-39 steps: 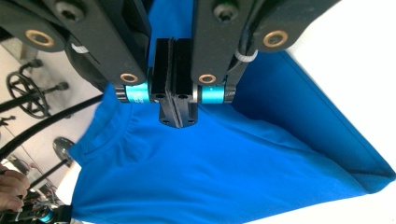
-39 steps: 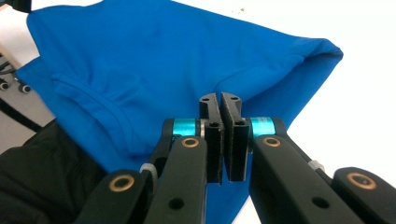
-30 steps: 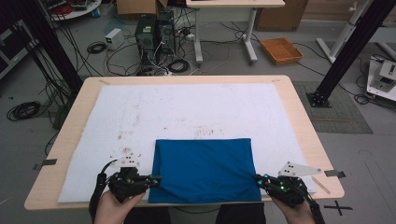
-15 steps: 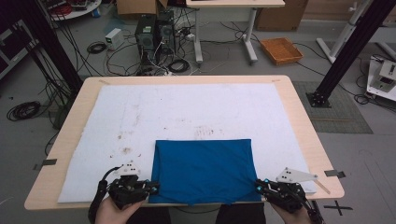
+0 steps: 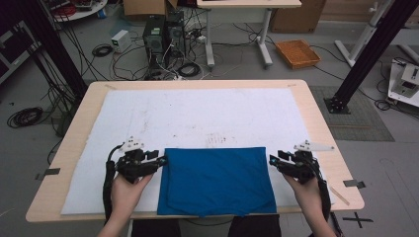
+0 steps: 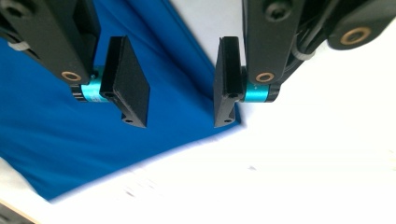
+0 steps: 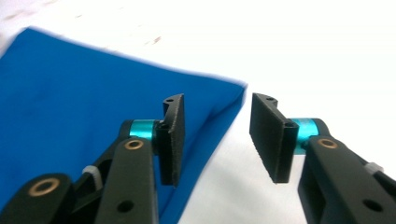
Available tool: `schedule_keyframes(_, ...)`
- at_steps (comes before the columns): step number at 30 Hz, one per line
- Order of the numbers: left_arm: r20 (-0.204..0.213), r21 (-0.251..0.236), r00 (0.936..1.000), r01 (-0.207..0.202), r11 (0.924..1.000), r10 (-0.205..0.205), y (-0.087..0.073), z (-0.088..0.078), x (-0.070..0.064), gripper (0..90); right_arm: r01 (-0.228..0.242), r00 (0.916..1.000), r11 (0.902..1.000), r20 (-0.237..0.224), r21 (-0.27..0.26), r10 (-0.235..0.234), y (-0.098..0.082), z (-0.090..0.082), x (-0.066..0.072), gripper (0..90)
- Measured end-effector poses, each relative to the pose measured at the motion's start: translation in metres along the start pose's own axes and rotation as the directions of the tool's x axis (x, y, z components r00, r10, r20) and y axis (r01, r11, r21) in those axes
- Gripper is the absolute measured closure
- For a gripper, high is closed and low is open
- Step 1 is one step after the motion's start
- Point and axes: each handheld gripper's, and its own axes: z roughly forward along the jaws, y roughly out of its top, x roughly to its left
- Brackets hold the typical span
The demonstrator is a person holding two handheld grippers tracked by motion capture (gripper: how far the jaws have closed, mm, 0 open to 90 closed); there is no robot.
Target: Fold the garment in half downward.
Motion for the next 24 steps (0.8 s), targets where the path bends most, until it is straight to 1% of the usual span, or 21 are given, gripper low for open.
schedule_keyframes(1, -0.008, 0.005, 0.9999, 0.014, 0.9999, -0.014, 0.002, 0.007, 0.005, 56.2, -0.008, 1.0000, 1.0000, 0.005, 0.005, 0.008, 0.004, 0.007, -0.004, 55.4)
schedule_keyframes(2, -0.008, 0.005, 0.9999, 0.014, 0.9999, -0.014, 0.002, 0.007, 0.005, 56.2, -0.008, 1.0000, 1.0000, 0.005, 0.005, 0.008, 0.004, 0.007, -0.004, 55.4)
schedule_keyframes(3, -0.031, 0.017, 0.9990, 0.031, 0.9994, -0.031, 0.003, 0.020, 0.011, 56.3, -0.027, 0.9995, 0.9996, 0.018, 0.006, 0.027, 0.010, 0.020, -0.009, 55.1)
schedule_keyframes(4, -0.042, 0.027, 0.9985, 0.035, 0.9990, -0.034, 0.004, 0.025, 0.015, 56.2, -0.038, 0.9991, 0.9992, 0.020, 0.007, 0.038, 0.012, 0.025, -0.011, 55.1)
schedule_keyframes(5, -0.047, 0.026, 0.9979, 0.047, 0.9986, -0.045, 0.005, 0.030, 0.017, 56.2, -0.058, 0.9982, 0.9983, 0.018, 0.010, 0.057, 0.013, 0.030, -0.014, 54.9)
schedule_keyframes(6, -0.047, 0.026, 0.9979, 0.047, 0.9986, -0.045, 0.005, 0.030, 0.017, 56.2, -0.058, 0.9982, 0.9983, 0.018, 0.010, 0.057, 0.013, 0.030, -0.014, 54.9)
schedule_keyframes(7, -0.045, 0.026, 0.9976, 0.053, 0.9982, -0.052, 0.005, 0.033, 0.020, 56.0, -0.080, 0.9964, 0.9967, 0.029, 0.018, 0.079, 0.015, 0.039, -0.019, 54.6)
schedule_keyframes(8, -0.052, 0.029, 0.9973, 0.053, 0.9982, -0.051, 0.006, 0.037, 0.022, 56.0, -0.080, 0.9964, 0.9967, 0.029, 0.018, 0.079, 0.015, 0.039, -0.019, 54.6)
schedule_keyframes(9, -0.075, 0.034, 0.9956, 0.060, 0.9976, -0.057, 0.006, 0.043, 0.025, 55.0, -0.104, 0.9942, 0.9942, 0.031, 0.028, 0.103, 0.015, 0.047, -0.022, 54.3)
schedule_keyframes(10, -0.075, 0.034, 0.9956, 0.060, 0.9976, -0.057, 0.006, 0.043, 0.025, 53.6, -0.111, 0.9934, 0.9934, 0.034, 0.032, 0.109, 0.015, 0.050, -0.023, 54.3)
schedule_keyframes(11, -0.071, 0.040, 0.9951, 0.071, 0.9966, -0.068, 0.006, 0.046, 0.028, 53.5, -0.118, 0.9926, 0.9923, 0.036, 0.038, 0.116, 0.015, 0.052, -0.024, 54.3)
schedule_keyframes(12, -0.071, 0.044, 0.9950, 0.074, 0.9963, -0.071, 0.005, 0.048, 0.029, 53.6, -0.113, 0.9930, 0.9930, 0.037, 0.035, 0.112, 0.015, 0.054, -0.024, 54.3)
schedule_keyframes(14, -0.065, 0.053, 0.9957, 0.070, 0.9961, -0.067, 0.005, 0.049, 0.029, 53.8, -0.121, 0.9922, 0.9917, 0.035, 0.044, 0.119, 0.015, 0.056, -0.024, 54.3)
schedule_keyframes(15, -0.067, 0.071, 0.9956, 0.070, 0.9950, -0.066, 0.004, 0.052, 0.028, 53.9, -0.124, 0.9918, 0.9908, 0.038, 0.054, 0.122, 0.015, 0.059, -0.023, 54.3)
schedule_keyframes(16, -0.067, 0.071, 0.9956, 0.070, 0.9950, -0.066, 0.004, 0.052, 0.028, 54.2, -0.125, 0.9918, 0.9899, 0.035, 0.066, 0.123, 0.016, 0.061, -0.023, 54.3)
schedule_keyframes(18, -0.069, 0.081, 0.9963, 0.055, 0.9952, -0.050, 0.003, 0.053, 0.026, 57.5, -0.123, 0.9923, 0.9884, 0.026, 0.088, 0.121, 0.016, 0.066, -0.022, 55.2)
schedule_keyframes(20, -0.077, 0.087, 0.9963, 0.044, 0.9952, -0.038, 0.003, 0.052, 0.023, 62.1, -0.103, 0.9947, 0.9885, 0.016, 0.111, 0.102, 0.015, 0.069, -0.019, 64.0)
schedule_keyframes(21, -0.075, 0.089, 0.9969, 0.032, 0.9956, -0.025, 0.002, 0.053, 0.022, 66.1, -0.090, 0.9960, 0.9894, 0.014, 0.114, 0.089, 0.014, 0.070, -0.017, 66.4)
schedule_keyframes(22, -0.075, 0.089, 0.9969, 0.032, 0.9956, -0.025, 0.002, 0.053, 0.022, 71.5, -0.070, 0.9974, 0.9913, 0.026, 0.112, 0.067, 0.013, 0.070, -0.016, 70.8)
schedule_keyframes(23, -0.073, 0.081, 0.9972, 0.022, 0.9964, -0.016, 0.000, 0.053, 0.019, 75.0, -0.053, 0.9984, 0.9922, 0.026, 0.113, 0.051, 0.013, 0.070, -0.015, 76.3)
schedule_keyframes(24, -0.073, 0.081, 0.9972, 0.022, 0.9964, -0.016, 0.000, 0.053, 0.019, 79.4, -0.052, 0.9986, 0.9921, 0.013, 0.114, 0.051, 0.012, 0.070, -0.015, 79.3)
